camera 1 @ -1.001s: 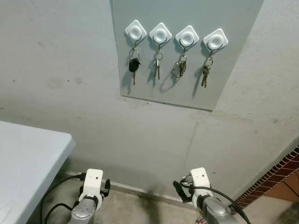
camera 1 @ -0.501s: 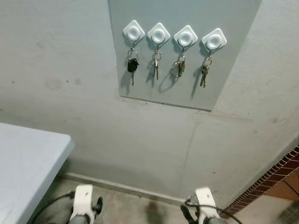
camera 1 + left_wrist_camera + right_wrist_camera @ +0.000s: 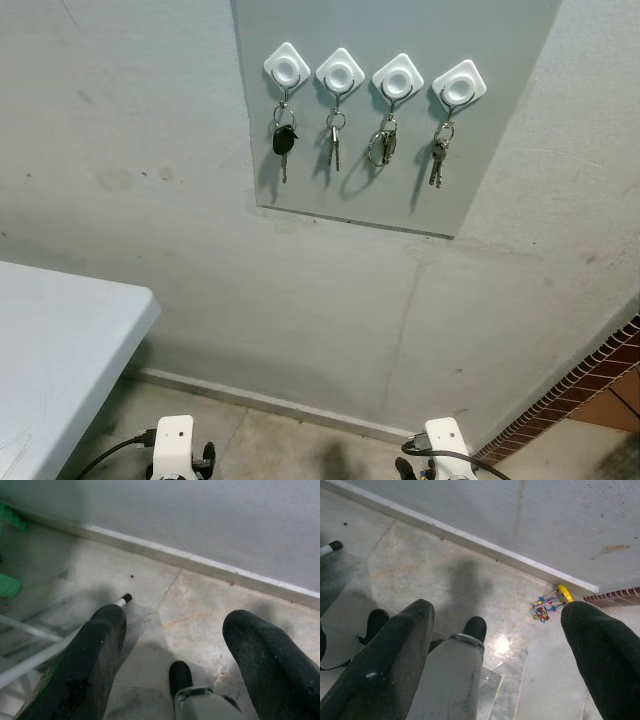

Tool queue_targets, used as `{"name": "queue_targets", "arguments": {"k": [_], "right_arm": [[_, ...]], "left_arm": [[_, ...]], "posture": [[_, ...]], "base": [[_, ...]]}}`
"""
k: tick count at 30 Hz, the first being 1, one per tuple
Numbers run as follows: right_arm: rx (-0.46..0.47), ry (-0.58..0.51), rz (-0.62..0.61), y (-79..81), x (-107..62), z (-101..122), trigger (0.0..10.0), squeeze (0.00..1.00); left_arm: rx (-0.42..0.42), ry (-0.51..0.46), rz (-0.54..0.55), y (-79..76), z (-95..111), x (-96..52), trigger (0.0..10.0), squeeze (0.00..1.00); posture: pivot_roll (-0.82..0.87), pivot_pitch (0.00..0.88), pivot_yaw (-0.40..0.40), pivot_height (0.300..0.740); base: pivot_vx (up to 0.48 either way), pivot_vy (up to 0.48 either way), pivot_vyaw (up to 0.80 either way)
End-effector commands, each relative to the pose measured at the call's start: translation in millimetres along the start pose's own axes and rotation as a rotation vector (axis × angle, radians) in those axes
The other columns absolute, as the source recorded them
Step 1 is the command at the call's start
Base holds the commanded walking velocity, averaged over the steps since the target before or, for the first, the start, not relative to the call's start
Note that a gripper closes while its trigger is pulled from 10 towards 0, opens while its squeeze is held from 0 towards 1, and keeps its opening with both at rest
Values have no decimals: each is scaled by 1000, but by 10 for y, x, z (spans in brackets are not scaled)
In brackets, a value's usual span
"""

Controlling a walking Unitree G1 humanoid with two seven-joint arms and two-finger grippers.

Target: Hang keys on a hook

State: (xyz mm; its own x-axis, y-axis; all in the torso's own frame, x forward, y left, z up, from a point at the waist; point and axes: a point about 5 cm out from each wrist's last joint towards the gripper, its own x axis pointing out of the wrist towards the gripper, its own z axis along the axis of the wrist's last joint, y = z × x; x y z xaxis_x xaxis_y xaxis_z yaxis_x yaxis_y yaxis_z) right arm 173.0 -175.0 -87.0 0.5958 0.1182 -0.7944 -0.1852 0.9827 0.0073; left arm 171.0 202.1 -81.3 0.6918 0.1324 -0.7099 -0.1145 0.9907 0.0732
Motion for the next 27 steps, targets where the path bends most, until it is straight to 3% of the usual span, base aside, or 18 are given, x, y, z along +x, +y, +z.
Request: {"name": "queue_targets", "arguments": {"k": [1,7,14,18,27], "right_arm": [[2,-1,-4,9,11,28,10000,0],[1,16,-12,13,14,15,10000,0],[-16,36,-17,27,5,-38,10000,0],[-28,69,-2,50,-34,-179,10000,0],[-35,61,1,36,-33,-161,10000,0]], "left_arm": [[-1,7,8,-7,7,8,10000,0],[11,5,-9,-45,11,9,10000,0],[38,19,-19,-73,-22,1,10000,0],[51,24,-28,-113,-64,-17,10000,0],[53,41,-26,-116,-131,-43,10000,0]], "posture": [[-113,0,2,740],[-122,0,10,740],[-125,0,13,740],[-111,0,-4,740],[-108,0,-10,740]], "base": [[0,0,0],[0,0,0],[0,0,-582],[0,0,-561],[0,0,-524]]}}
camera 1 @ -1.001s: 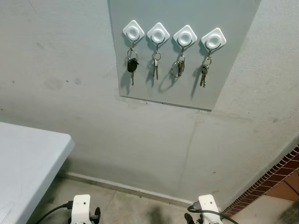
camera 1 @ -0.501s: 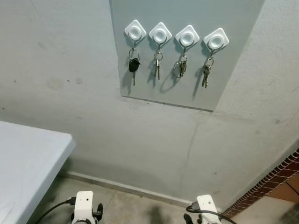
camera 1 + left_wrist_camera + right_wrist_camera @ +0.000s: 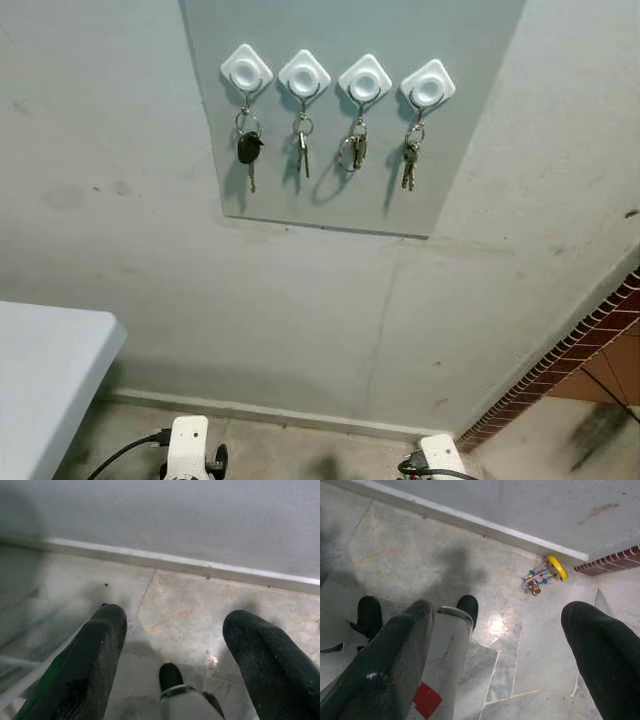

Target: Hang keys on a hook

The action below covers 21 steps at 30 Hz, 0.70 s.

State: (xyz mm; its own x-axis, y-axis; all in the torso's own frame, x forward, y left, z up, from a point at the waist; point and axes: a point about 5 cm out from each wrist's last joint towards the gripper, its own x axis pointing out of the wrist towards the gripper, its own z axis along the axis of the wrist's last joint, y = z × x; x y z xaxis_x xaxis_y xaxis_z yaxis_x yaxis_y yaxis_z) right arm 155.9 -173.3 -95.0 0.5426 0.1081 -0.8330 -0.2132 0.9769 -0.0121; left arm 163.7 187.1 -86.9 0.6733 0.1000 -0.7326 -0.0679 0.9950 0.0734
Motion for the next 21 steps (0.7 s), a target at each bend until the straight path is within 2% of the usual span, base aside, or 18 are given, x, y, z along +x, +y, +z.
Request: {"name": "queue_targets", "arguments": {"k": [1,6,9,16,21], "right_arm": [[-1,-6,1,-13,2,21,10000,0],[-3,-8,3,-11,3,24,10000,0],[-3,-6,3,-7,3,21,10000,0],[-6,-3,0,-7,4,19,10000,0],[-12,-7,0,-7,3,21,10000,0]], "left_arm": [[11,11,7,30,-36,-13,10000,0],[25,11,10,45,-30,-10,10000,0],[22,12,14,54,-25,-8,10000,0],[3,12,12,49,-13,-2,10000,0],[7,12,13,51,-9,0,10000,0]], "posture": [[-108,0,-10,740],[-105,0,-10,740],[-106,0,-9,724],[-105,0,-9,682],[-105,0,-12,660]], "base": [[0,-319,-513],[0,-448,-505],[0,-480,-454],[0,0,-438],[0,0,0]]}}
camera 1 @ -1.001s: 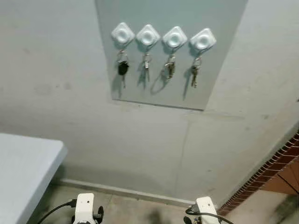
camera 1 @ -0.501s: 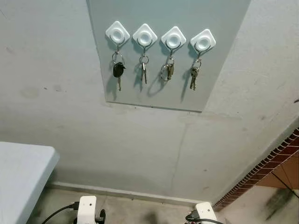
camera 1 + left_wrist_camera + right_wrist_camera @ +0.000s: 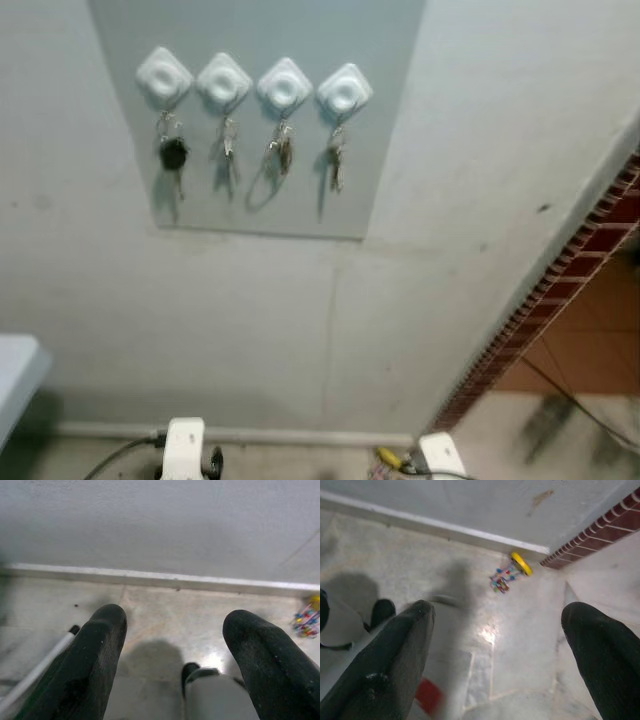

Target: Hang keys on a hook

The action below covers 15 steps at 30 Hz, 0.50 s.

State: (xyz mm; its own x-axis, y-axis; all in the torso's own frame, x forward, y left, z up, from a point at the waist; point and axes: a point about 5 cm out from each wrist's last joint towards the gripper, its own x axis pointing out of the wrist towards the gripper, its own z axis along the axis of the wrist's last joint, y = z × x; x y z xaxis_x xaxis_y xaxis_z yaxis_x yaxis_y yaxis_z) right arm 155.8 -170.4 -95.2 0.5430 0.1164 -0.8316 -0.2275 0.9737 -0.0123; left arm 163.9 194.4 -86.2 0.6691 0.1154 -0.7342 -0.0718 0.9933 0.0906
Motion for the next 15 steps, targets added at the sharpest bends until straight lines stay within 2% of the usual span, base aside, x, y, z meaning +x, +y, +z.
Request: {"name": "queue_targets", "arguments": {"k": [1,15], "right_arm": [[-4,-3,-7,-35,-1,16,10000,0],[-6,-6,-7,-31,-5,6,10000,0]], "left_arm": [[-3,8,-3,-22,-15,-3,10000,0],[0,31,4,-9,-43,-6,10000,0]], "posture": [[-105,0,-12,660],[-105,0,-12,660]], "base": [[0,0,0],[0,0,0]]}}
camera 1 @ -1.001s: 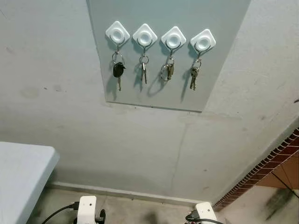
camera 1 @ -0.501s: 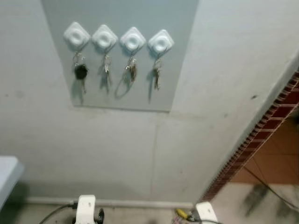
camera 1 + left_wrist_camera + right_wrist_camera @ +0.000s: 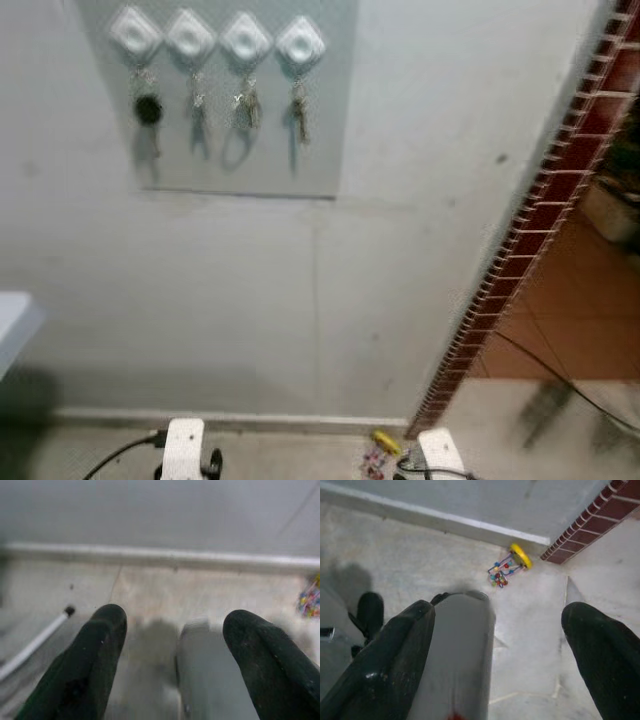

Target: Hang keys on a hook

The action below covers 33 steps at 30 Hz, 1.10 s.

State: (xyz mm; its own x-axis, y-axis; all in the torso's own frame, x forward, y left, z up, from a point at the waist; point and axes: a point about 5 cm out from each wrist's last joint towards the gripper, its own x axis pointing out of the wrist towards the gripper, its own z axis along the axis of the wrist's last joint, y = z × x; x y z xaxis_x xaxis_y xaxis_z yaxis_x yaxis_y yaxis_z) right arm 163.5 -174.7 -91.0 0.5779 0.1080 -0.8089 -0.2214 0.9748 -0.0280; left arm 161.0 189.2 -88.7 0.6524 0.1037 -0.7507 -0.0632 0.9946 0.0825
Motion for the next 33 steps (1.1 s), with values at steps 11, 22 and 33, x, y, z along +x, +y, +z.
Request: {"name": "queue_targets", "arguments": {"k": [11,22,33], "right_arm": [[71,43,-18,-37,-51,-169,10000,0],[75,37,-14,-29,-56,-180,10000,0],[112,20,-19,-86,-67,-170,10000,0]], "left_arm": [[-31,36,19,-2,-54,-9,10000,0],[-48,44,18,3,-81,-18,10000,0],[-31,24,23,27,-26,-2,10000,0]], "posture": [[-103,0,-17,660],[-101,0,-19,660],[-104,0,-16,670]], "base": [[0,0,0],[275,0,0],[75,0,0]]}}
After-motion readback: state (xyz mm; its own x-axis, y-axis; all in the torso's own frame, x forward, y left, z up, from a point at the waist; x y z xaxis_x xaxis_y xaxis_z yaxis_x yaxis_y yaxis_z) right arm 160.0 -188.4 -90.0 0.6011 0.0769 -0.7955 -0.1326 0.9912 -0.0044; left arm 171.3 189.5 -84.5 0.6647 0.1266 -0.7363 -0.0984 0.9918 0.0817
